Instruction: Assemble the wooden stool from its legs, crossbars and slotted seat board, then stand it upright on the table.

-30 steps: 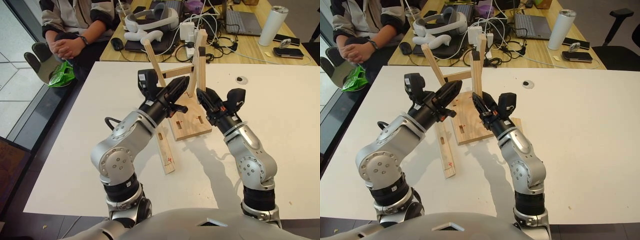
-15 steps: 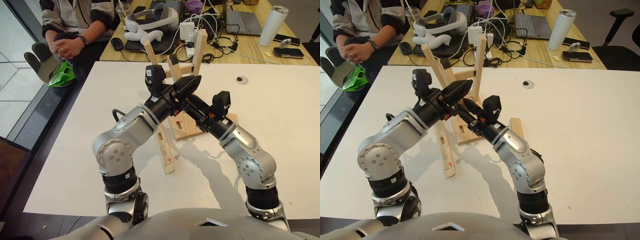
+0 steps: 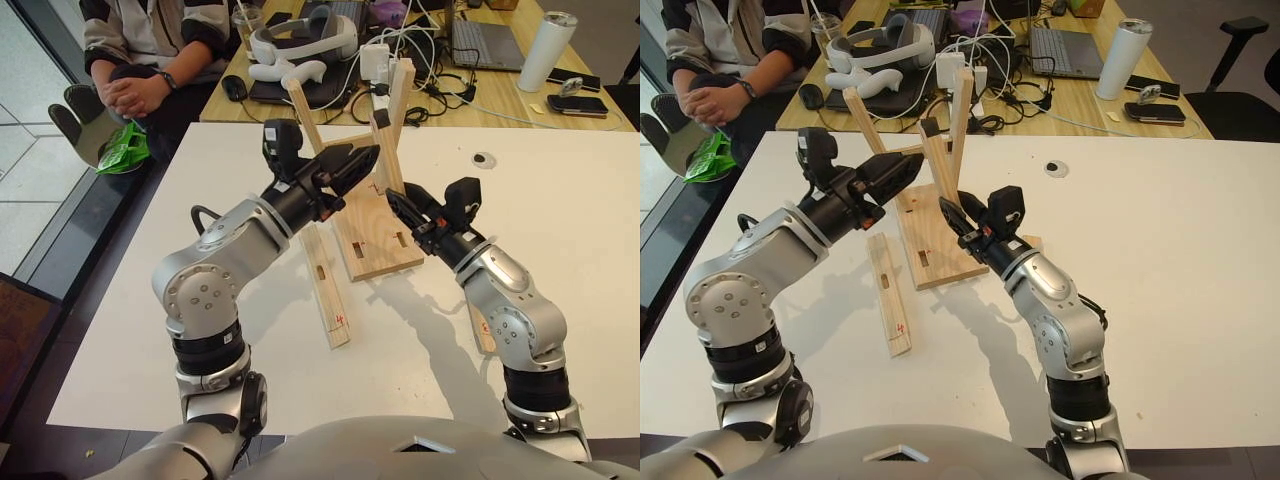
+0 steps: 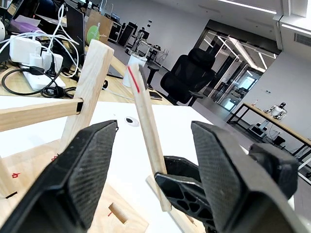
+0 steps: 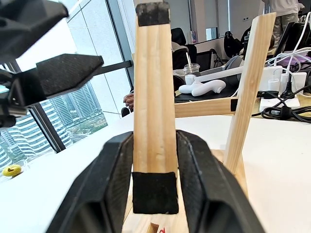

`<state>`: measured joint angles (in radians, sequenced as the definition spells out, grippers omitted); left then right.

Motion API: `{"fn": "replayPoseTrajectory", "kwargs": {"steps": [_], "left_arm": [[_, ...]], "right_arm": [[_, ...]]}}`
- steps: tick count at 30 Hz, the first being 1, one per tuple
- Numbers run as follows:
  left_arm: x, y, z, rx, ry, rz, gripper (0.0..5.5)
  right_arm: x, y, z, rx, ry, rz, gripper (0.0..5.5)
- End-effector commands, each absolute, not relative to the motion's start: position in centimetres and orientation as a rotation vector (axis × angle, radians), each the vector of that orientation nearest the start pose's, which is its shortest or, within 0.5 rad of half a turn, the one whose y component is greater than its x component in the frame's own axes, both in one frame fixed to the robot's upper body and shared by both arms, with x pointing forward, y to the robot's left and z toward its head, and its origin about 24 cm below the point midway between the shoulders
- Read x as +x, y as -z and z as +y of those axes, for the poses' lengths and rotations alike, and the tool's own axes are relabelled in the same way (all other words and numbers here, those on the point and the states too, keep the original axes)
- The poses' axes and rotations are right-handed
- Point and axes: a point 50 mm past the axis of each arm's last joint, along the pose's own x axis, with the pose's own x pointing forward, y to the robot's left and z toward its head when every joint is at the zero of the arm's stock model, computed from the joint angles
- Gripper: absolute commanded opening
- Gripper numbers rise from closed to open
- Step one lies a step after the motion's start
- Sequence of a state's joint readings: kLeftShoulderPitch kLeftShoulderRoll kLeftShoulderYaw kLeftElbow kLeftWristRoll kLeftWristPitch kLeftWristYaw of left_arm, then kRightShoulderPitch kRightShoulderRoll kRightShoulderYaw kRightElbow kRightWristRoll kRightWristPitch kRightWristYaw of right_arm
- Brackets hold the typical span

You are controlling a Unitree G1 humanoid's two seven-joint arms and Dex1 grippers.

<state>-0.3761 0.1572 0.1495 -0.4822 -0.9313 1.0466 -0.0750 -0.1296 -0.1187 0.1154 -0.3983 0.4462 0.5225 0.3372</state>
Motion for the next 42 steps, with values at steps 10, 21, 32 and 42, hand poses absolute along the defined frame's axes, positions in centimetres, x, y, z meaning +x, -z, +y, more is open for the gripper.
{"fn": "replayPoseTrajectory", "kwargs": {"steps": [10,21,32,42], "left_arm": [[27.6,-18.1,10.4,-0.506,0.793,0.216,2.81],[26.9,-17.9,10.7,-0.389,0.907,0.281,1.44],[27.8,-17.6,11.0,-0.365,0.860,0.315,0.42],[28.1,-17.4,11.5,-0.350,0.837,0.328,0.41]], "right_arm": [[23.8,-12.7,-7.8,0.205,-0.847,-0.054,1.28],[24.1,-12.7,-8.6,0.130,-0.858,-0.065,1.28],[23.5,-12.4,-8.5,0.032,-0.934,-0.061,1.28],[24.0,-12.2,-9.1,-0.088,-0.902,-0.081,1.28]]}}
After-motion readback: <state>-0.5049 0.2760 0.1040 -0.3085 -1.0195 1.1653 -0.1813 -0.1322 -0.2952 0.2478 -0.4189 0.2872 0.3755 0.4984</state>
